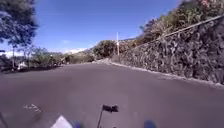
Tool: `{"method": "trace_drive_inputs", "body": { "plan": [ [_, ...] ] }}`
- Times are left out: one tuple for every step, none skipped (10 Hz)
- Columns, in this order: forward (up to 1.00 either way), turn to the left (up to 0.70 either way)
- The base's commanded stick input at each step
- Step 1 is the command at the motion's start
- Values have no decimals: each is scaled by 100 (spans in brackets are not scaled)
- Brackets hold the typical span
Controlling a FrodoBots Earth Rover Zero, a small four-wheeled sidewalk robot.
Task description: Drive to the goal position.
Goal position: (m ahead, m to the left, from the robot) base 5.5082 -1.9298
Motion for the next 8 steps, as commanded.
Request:
{"method": "trace_drive_inputs", "body": {
  "plan": [
    [70,0],
    [70,0],
    [70,0],
    [70,0],
    [70,0],
    [70,0],
    [70,0],
    [70,0]
  ]
}}
